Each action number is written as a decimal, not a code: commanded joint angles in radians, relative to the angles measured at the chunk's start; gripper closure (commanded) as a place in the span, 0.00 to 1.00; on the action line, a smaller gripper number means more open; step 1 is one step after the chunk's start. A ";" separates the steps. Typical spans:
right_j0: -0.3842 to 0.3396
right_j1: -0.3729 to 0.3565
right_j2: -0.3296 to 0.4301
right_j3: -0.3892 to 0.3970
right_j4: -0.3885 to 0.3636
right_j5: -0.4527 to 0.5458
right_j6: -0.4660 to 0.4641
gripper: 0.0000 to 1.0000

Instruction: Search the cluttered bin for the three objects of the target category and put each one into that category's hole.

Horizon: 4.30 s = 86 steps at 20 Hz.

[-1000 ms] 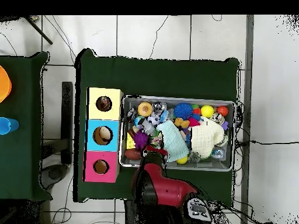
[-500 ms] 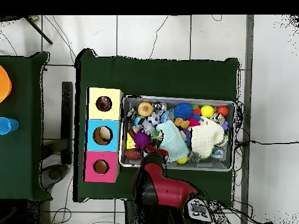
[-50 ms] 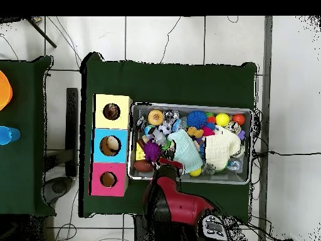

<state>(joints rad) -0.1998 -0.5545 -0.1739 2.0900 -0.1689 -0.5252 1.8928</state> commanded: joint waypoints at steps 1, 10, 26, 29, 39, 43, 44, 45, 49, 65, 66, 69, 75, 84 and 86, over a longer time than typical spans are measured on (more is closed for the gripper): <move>0.010 0.029 0.018 -0.022 0.028 0.053 0.145 1.00; 0.041 -0.113 0.017 0.029 0.050 0.260 0.122 1.00; 0.012 -0.175 0.066 0.053 0.004 0.364 0.144 1.00; 0.011 -0.161 0.065 0.049 0.000 0.349 0.144 1.00; 0.020 -0.145 0.057 0.030 -0.007 0.325 0.136 0.00; 0.045 -0.132 0.033 0.020 0.005 0.297 0.139 0.00; 0.046 -0.130 0.034 0.017 0.004 0.297 0.138 0.00; 0.046 -0.129 0.036 0.014 0.004 0.297 0.137 0.00; 0.058 -0.079 0.025 0.013 0.016 0.244 0.157 0.00; 0.049 0.052 0.023 0.006 0.013 0.060 0.179 0.00; 0.047 0.049 0.025 0.007 0.012 0.061 0.178 0.00; 0.037 0.037 0.033 0.010 0.007 0.067 0.180 0.00; 0.027 0.032 0.040 0.012 0.005 0.034 0.197 0.00; 0.031 0.028 0.044 -0.030 0.002 -0.031 0.191 0.00; 0.032 0.036 0.041 -0.029 0.003 -0.053 0.191 0.00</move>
<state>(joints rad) -0.1417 -0.5383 -0.1791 2.1421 -0.1687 -0.4588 1.8928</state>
